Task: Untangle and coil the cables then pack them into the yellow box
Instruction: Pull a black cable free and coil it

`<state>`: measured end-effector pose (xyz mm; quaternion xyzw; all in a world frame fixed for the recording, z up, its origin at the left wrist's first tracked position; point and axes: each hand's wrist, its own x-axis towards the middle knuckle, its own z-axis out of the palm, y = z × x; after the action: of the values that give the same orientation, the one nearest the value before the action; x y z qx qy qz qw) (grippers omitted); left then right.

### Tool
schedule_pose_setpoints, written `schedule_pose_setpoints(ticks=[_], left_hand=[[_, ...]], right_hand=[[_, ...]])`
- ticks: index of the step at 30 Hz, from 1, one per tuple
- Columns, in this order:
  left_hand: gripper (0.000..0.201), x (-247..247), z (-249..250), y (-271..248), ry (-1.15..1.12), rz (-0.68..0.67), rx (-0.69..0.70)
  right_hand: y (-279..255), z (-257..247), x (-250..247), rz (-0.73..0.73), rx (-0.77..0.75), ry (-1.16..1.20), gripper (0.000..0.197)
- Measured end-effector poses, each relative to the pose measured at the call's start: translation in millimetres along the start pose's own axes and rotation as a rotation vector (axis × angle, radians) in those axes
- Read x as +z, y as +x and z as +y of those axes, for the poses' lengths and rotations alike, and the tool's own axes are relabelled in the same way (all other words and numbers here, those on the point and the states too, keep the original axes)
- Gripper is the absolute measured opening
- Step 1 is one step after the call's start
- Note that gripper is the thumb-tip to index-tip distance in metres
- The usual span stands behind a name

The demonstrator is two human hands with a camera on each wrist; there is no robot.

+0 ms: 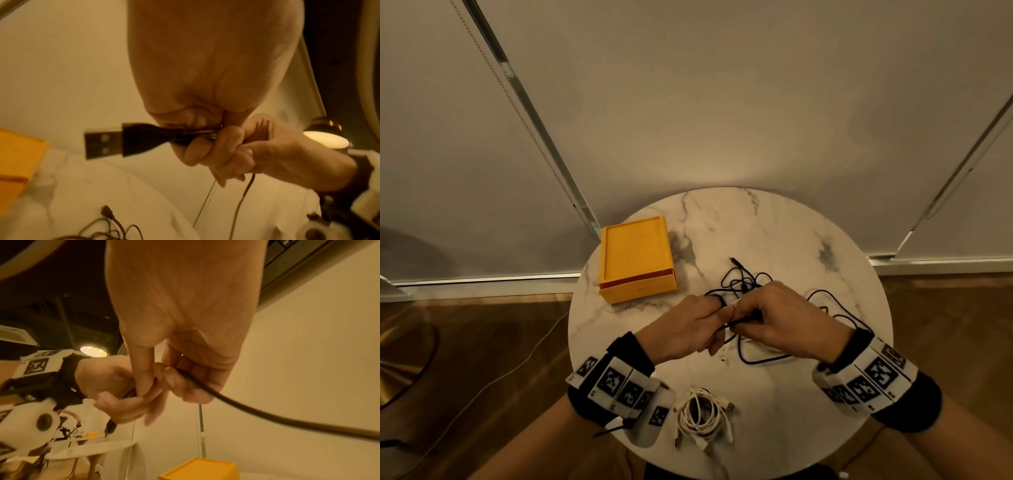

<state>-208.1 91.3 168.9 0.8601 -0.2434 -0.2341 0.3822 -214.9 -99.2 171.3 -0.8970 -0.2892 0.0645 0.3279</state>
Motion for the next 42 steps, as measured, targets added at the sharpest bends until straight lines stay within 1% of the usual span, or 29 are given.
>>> schedule_pose_setpoints(ticks=[3, 6, 8, 9, 11, 13, 15, 18, 19, 22, 23, 24, 25, 26, 28, 29, 31, 32, 34, 35, 37, 38, 40, 42], left_hand=[[0.047, -5, 3, 3, -0.149, -0.059, -0.069], [0.054, -10, 10, 4, -0.203, -0.128, -0.058], [0.061, -11, 15, 3, -0.217, -0.182, -0.056], [0.06, -12, 16, 3, -0.234, -0.205, -0.056], [0.053, -12, 16, 3, -0.271, -0.263, -0.067], [0.057, -13, 13, 0, -0.272, -0.332, -0.086], [0.058, -15, 11, -3, -0.309, -0.359, -0.088], [0.054, -18, 11, -7, -0.51, -0.365, -0.049], [0.053, -18, 12, -7, -0.604, -0.348, -0.032], [0.047, -18, 10, -8, -0.91, -0.238, 0.007], [0.043, -19, 9, -8, -0.997, -0.217, 0.028], [0.04, -19, 9, -8, -1.071, -0.218, 0.053], [0.038, -19, 9, -9, -1.131, -0.241, 0.076], [0.037, -18, 8, -10, -1.183, -0.284, 0.101], [0.035, -14, 9, -10, -1.27, -0.403, 0.175], [0.035, -12, 12, -10, -1.296, -0.448, 0.219], [0.037, -11, 16, -11, -1.341, -0.468, 0.295], [0.039, -12, 18, -12, -1.366, -0.445, 0.314], [0.041, -14, 19, -14, -1.372, -0.342, 0.315], [0.043, -15, 19, -15, -1.335, -0.274, 0.32], [0.044, -16, 18, -16, -1.259, -0.111, 0.346], [0.042, -17, 17, -15, -1.247, -0.024, 0.344], [0.039, -21, 14, -16, -1.168, 0.136, 0.334], [0.038, -22, 13, -16, -0.93, 0.246, 0.334]], right_hand=[[2, 2, -5, 0.011, 0.03, 0.13, 0.006], [2, 3, -12, -0.034, 0.061, 0.252, 0.009], [1, 3, -16, -0.056, 0.062, 0.291, 0.009], [1, 3, -17, -0.056, 0.061, 0.294, 0.008], [0, 2, -17, -0.033, 0.067, 0.307, 0.005], [0, 3, -20, 0.014, 0.088, 0.348, 0.012], [-2, 8, -24, 0.044, 0.102, 0.434, 0.018], [-6, 10, -23, 0.086, 0.066, 0.613, 0.017], [-7, 10, -20, 0.109, 0.054, 0.672, 0.017], [-11, 13, -9, 0.177, 0.048, 0.827, 0.013], [-12, 15, -6, 0.21, 0.053, 0.879, 0.014], [-13, 19, -6, 0.254, 0.063, 0.933, 0.02], [-13, 23, -6, 0.299, 0.086, 0.975, 0.027], [-11, 25, -5, 0.343, 0.119, 0.99, 0.03], [-5, 22, -1, 0.383, 0.134, 0.956, 0.025], [-3, 19, 3, 0.375, 0.123, 0.927, 0.024], [2, 10, 17, 0.338, 0.088, 0.891, 0.024], [2, 4, 23, 0.31, 0.071, 0.885, 0.03], [3, -8, 34, 0.243, 0.05, 0.835, 0.046], [3, -13, 38, 0.224, 0.034, 0.779, 0.046], [1, -19, 43, 0.221, 0.016, 0.603, 0.026], [0, -19, 45, 0.208, 0.02, 0.505, 0.02], [-3, -21, 46, 0.145, 0.037, 0.34, 0.021], [-5, -23, 46, 0.113, 0.042, 0.279, 0.012]])
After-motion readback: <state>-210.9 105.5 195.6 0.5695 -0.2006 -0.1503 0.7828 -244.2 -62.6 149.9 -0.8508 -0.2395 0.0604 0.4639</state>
